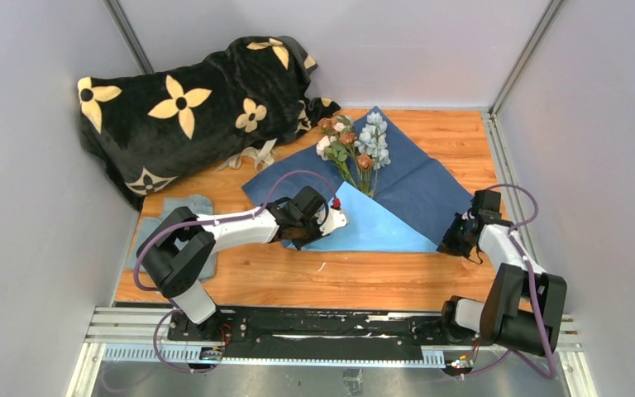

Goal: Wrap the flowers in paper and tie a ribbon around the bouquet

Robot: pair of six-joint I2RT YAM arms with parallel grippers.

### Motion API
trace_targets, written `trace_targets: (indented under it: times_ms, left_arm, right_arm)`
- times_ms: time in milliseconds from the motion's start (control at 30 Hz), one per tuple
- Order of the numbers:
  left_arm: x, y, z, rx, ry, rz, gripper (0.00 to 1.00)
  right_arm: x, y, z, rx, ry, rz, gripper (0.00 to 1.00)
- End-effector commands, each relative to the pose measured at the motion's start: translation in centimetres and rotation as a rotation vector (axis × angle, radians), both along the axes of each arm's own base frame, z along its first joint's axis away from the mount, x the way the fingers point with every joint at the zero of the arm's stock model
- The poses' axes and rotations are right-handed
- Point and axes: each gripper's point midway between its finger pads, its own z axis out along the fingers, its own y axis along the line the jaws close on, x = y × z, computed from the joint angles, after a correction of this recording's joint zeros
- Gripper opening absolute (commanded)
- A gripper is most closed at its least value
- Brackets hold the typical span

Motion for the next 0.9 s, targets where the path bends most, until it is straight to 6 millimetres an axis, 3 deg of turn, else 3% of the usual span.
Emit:
trace_targets:
  times_ms: [0,100,133,233,367,500,600,700,767,867]
  left_arm:
    - [-0.8,1.3,-0.6,0.045,0.007,-0.018,0.27]
    - [-0.9,1.3,-0.8,0.047,0.013,-0.021,0.27]
    - [-0.9,1.3,-0.7,0.047,0.012,-0.019,0.27]
    - [-0.9,1.4,-0.7,0.049,0.011,-0.023,0.27]
    - [-0.5,0.8,0.1,0.055,-0.036,-0.087,0.25]
    - [0.4,-1.8,2.8,0.011,-0.107,-0.214,0.22]
    - [0.0,-2.5,2.2,0.01,-0.077,-0.253,0.22]
    - [-0.6,-1.8,0.8,0.041,-0.041,-0.239,0.2]
    - [-0.7,-1.5,0.7,0.047,-0.046,-0.244,0.2]
    - [-0.4,-1.3,1.3,0.053,-0.078,-0.248,0.19]
  right_arm:
    - [0.3,-3.2,2.9,-0.179,-0.004,-0.048,0.0]
    - [2.8,-0.8,6.1,-0.265,-0.118,0.089,0.0]
    - [3.8,0.9,7.1,-0.294,-0.166,0.161,0.0]
    - [5.7,8.6,8.9,-0.25,-0.304,0.45,0.0]
    - [4.6,17.2,7.3,0.085,-0.326,0.704,0.0]
    - [1.9,23.0,6.8,0.409,-0.307,0.931,0.0]
    - [0.6,25.4,6.4,0.486,-0.29,1.082,0.0]
    - [0.8,26.6,5.6,0.518,-0.262,1.098,0.0]
    - [0.7,26.3,3.6,0.502,-0.198,1.071,0.0]
    - [-0.5,24.4,-0.3,0.425,-0.036,1.018,0.0]
